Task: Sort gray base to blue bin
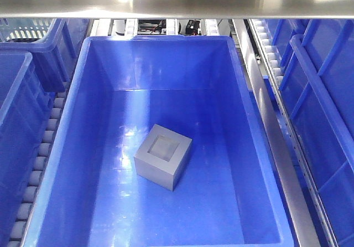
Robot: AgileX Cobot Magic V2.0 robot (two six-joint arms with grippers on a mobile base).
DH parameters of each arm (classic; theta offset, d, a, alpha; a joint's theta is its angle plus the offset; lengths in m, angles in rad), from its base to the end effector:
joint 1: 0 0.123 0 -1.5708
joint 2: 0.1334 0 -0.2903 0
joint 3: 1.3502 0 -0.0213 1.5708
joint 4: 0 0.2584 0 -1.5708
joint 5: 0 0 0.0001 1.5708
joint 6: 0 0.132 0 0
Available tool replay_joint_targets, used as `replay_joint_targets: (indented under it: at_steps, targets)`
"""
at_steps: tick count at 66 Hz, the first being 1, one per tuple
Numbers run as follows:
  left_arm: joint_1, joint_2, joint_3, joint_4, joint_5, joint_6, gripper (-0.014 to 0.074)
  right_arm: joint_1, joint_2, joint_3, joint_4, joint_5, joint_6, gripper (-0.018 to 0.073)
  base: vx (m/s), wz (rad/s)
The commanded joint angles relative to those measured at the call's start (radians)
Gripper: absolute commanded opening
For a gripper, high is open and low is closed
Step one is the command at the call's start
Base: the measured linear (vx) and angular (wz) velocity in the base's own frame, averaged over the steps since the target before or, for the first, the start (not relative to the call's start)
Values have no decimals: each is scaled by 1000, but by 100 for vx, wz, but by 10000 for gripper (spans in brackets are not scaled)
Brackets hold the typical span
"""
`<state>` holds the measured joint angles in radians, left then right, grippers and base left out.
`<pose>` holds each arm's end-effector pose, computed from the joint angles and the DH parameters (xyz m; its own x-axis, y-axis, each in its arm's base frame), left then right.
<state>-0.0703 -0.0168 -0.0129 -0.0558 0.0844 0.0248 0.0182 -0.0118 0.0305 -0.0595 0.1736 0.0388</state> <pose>0.0975 -0.0075 0.2123 0.0302 -0.0330 -0.9990 0.0759 0.9966 -0.0306 0.0994 0.0004 0.1832 -0.1044 -0.0217 -0.9943 -0.0101 0.9997 -0.0208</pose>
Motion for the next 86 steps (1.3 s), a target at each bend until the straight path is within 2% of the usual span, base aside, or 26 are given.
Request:
replay_joint_targets:
  at_steps: [1, 11, 24, 86]
  targets:
    - [61, -10, 3, -1, -103, -43, -7, -5, -12, 14, -6, -74, -5, -9, 0, 0]
    - [109, -10, 73, 6, -172, -138, -7, -5, -12, 14, -6, -74, -5, -9, 0, 0]
    - [98, -10, 69, 127, -167, -210, -7, -5, -12, 14, -6, -74, -5, -9, 0, 0]
    - [94, -9, 69, 114, -161, -209, -6, -5, -12, 14, -6, -74, -5, -9, 0, 0]
